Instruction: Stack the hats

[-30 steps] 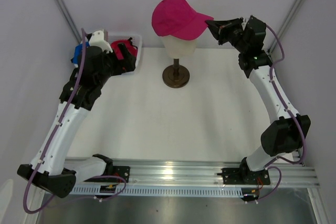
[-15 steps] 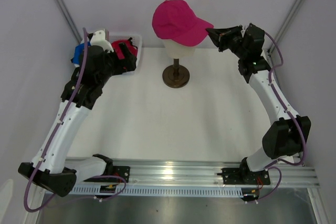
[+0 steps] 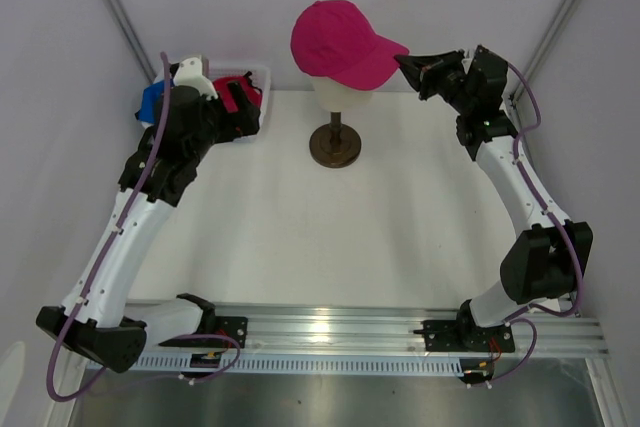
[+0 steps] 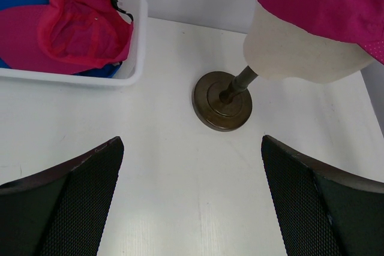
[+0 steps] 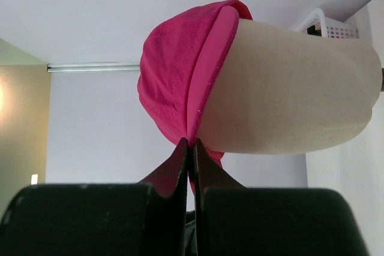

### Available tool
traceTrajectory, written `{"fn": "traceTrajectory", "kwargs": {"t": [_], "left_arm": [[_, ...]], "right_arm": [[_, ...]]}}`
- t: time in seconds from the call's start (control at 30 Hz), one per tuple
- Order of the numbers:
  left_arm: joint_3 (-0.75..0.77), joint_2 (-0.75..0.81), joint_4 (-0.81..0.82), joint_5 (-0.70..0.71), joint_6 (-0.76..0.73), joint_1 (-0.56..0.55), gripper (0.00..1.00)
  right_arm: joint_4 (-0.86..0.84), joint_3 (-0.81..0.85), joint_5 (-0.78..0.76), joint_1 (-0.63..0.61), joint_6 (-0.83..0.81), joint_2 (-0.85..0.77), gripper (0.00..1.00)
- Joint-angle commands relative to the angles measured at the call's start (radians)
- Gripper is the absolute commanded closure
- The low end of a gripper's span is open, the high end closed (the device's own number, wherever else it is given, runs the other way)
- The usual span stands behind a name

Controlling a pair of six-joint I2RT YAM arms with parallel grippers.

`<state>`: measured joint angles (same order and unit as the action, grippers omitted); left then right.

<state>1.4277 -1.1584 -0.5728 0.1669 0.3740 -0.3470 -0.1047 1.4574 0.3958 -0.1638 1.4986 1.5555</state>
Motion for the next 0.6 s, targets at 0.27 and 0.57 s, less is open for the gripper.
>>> {"fn": "traceTrajectory", "kwargs": {"t": [0.27,0.57], "left_arm": [[0.060,0.016,-0.002,0.008,-0.012,0.042,0.01],[0.039,-0.089,0.073,-0.236,0.045,0.288,0.01]], "right_arm": [[0.117,0.041,0.096,0.026,-0.196,-0.034,0.30],[0.456,0.012,0.163,0.083,-0.702,-0.181,0.01]]}}
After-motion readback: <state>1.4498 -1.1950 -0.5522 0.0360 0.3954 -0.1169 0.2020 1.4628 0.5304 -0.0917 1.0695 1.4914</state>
